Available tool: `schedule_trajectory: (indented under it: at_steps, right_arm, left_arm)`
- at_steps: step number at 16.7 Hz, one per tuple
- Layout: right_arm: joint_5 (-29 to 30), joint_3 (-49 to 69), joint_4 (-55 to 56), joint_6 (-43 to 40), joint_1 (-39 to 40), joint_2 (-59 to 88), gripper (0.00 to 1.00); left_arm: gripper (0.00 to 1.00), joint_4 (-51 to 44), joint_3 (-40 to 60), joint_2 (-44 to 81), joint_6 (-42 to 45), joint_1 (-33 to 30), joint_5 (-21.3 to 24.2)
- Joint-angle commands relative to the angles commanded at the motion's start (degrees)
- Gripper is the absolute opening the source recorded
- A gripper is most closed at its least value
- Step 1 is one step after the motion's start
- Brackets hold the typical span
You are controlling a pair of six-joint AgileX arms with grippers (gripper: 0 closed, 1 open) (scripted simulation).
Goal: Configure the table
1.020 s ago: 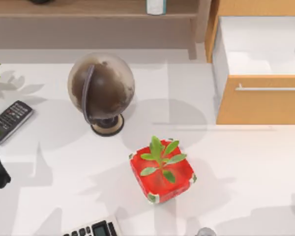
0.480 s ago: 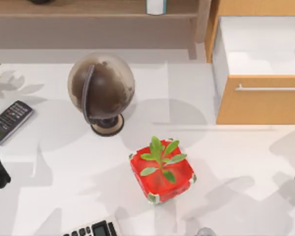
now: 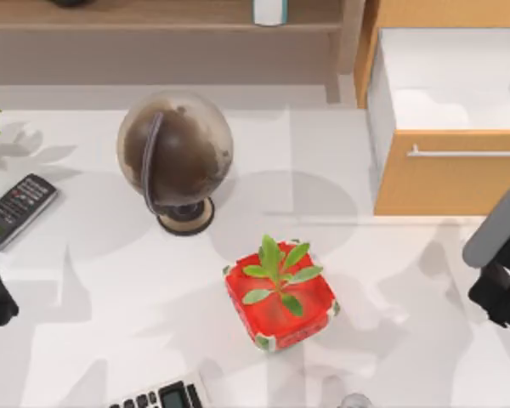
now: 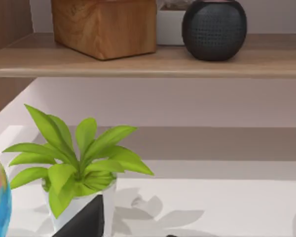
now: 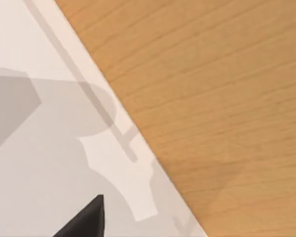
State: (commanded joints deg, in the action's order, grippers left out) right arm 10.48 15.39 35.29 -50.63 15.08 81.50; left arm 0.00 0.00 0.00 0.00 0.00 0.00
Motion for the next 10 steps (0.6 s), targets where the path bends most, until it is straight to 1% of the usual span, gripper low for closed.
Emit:
schedule_trajectory:
  at_steps: [5,10]
  right_arm:
    - [4.74,-4.3,29.24,-16.84,3.75,12.21,1.0]
    - [8.77,-4.59,52.21,-30.44,4.96,23.99,1.0]
  left_arm:
    - [1.0,0.0,0.0,0.0,0.0,0.0,0.0]
    - [1.0,0.0,0.0,0.0,0.0,0.0,0.0]
